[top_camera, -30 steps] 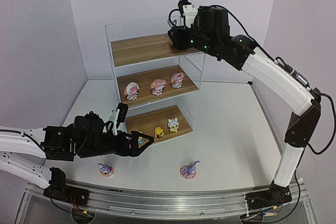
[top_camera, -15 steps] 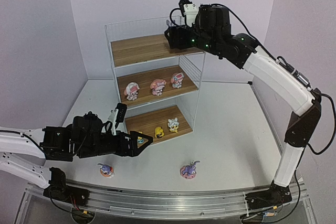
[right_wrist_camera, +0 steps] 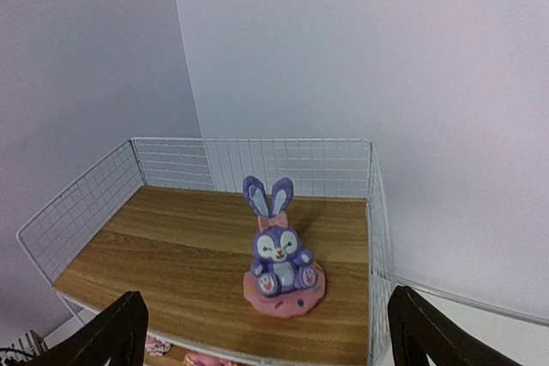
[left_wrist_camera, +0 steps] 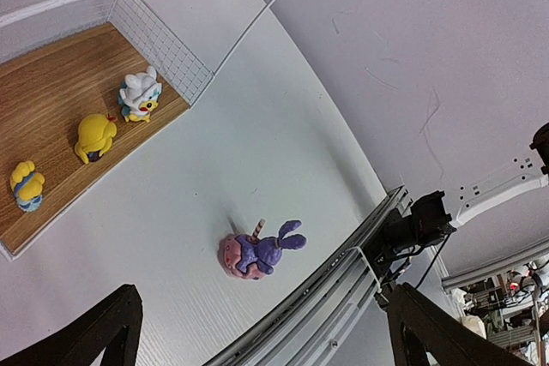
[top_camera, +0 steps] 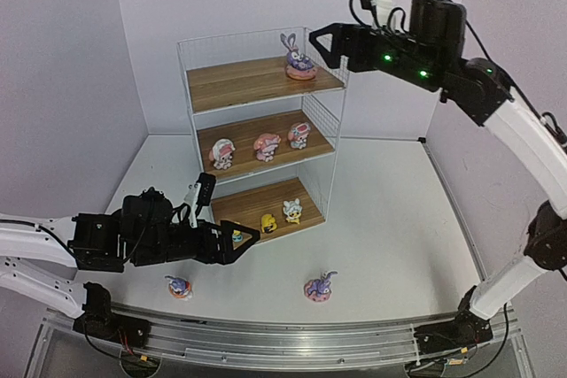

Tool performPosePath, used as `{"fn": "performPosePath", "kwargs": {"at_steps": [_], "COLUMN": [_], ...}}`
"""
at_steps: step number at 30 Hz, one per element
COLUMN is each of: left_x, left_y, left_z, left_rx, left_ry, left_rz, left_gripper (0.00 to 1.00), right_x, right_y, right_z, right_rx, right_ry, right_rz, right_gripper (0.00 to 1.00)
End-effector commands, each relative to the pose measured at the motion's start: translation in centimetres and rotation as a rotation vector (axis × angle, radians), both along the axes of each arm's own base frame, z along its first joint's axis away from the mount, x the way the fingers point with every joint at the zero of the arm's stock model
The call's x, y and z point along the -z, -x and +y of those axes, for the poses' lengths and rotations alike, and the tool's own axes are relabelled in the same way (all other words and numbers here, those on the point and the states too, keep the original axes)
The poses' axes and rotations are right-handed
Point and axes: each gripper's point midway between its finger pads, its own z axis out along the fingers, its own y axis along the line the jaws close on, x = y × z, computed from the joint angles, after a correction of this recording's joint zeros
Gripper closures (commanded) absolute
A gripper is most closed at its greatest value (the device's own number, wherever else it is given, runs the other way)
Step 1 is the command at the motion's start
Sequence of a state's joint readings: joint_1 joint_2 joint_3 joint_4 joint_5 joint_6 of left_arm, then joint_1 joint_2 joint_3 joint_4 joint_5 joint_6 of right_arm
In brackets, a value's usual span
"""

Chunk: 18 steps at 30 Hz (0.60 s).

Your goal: Place and organize the plastic toys onto the shelf

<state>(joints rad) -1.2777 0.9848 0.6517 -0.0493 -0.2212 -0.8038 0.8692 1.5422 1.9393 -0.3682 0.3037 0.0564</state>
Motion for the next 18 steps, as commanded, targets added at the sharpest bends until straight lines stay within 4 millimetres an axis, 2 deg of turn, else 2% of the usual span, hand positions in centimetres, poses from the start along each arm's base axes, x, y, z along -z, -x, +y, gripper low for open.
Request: {"fn": "performPosePath", "kwargs": {"at_steps": [1, 4, 10, 12, 15, 18], "left_x": [0.0, 0.2, 0.9, 1.1, 1.4, 2.0], "left_y": [0.9, 1.3, 2.2, 2.4, 2.6, 2.4], "left_z": [-0.9, -1.4, -2.0, -2.1, -2.2, -2.2], "left_rx": [0.074, 0.109, 0.177, 0.186, 0.2, 0.188], "left_ry": [0.005, 0.006, 0.018, 0.024, 0.02, 0.015], "left_rz": [-0.026, -0.033, -0.036, -0.036, -0.035, -0.02], "left_gripper": [0.0, 0.0, 0.0, 0.0, 0.0, 0.0], "right_x": [1.8, 8.6, 26.8, 31.9, 36.2, 38.6], "right_y": [5.8, 8.7, 12.3, 13.3, 15.2, 16.5], "right_z": [-2.8, -3.1, -3.5, -3.4, -2.6, -2.0], "right_rx": [-0.142, -0.239, -0.238, -0.224, -0.261, -0.275], "right_ry": [-0.098, -0.08, -0.019, 0.019, 0.13, 0.255], "right_rz": [0.109, 0.29, 0.78, 0.894, 0.928, 0.846], "right_gripper": [0.05, 0.05, 0.04, 0.03, 0.03, 0.02]}}
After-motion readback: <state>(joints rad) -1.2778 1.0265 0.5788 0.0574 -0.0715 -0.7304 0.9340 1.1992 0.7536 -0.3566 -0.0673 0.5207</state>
